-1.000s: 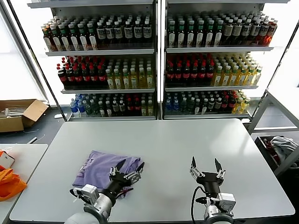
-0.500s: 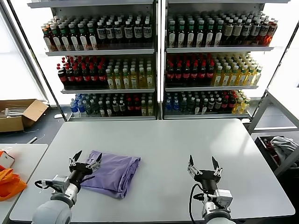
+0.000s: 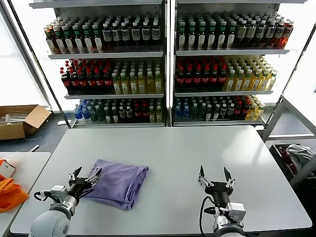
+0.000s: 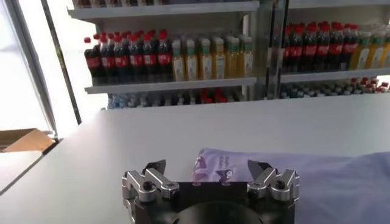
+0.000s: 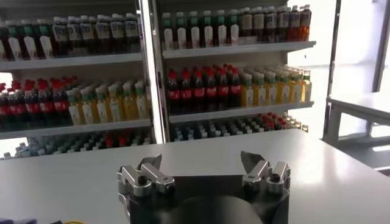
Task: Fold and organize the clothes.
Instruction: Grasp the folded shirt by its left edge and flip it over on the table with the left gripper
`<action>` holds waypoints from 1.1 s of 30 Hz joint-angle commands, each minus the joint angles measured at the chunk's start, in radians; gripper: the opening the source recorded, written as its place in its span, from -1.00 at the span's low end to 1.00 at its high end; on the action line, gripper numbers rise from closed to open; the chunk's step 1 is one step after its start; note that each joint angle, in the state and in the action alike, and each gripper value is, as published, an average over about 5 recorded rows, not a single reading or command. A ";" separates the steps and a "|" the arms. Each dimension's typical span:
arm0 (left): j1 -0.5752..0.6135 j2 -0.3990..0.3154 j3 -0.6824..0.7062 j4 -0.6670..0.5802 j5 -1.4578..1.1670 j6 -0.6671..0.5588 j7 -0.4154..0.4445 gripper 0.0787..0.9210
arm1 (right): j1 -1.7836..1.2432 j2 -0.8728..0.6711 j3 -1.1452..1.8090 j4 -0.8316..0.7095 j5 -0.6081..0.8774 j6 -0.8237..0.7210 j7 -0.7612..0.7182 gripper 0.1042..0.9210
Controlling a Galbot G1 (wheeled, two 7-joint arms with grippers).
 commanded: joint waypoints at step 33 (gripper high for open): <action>-0.002 -0.009 0.007 0.104 -0.070 0.006 0.086 -0.41 | 0.015 0.000 -0.002 -0.002 -0.008 -0.003 -0.003 0.76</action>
